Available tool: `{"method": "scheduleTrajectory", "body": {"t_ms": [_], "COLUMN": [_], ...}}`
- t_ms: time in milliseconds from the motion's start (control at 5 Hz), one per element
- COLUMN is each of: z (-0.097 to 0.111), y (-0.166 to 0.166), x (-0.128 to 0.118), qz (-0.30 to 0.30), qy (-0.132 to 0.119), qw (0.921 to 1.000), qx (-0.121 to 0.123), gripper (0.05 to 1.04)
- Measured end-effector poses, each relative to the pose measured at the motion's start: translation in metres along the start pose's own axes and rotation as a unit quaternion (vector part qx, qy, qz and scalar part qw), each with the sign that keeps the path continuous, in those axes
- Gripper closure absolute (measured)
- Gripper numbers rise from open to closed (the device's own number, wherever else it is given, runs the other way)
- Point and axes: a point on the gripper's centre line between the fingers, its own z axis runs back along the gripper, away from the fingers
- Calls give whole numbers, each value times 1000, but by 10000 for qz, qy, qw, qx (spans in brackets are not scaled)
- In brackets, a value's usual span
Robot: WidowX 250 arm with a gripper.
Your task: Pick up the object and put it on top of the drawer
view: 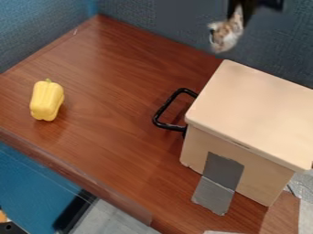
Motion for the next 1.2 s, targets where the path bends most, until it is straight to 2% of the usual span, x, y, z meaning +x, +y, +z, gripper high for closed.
{"method": "scheduleTrajectory", "body": {"t_ms": [600, 1000, 1200], "z": [-10, 4, 3], "y": [-52, -64, -63], "x": [-38, -66, -76], "qz": [-244, -279, -267], "qy": [355, 516, 630], "qw": [9982, 9969, 9964], "qx": [-425, -528, -501], "gripper": [974, 974, 950]}}
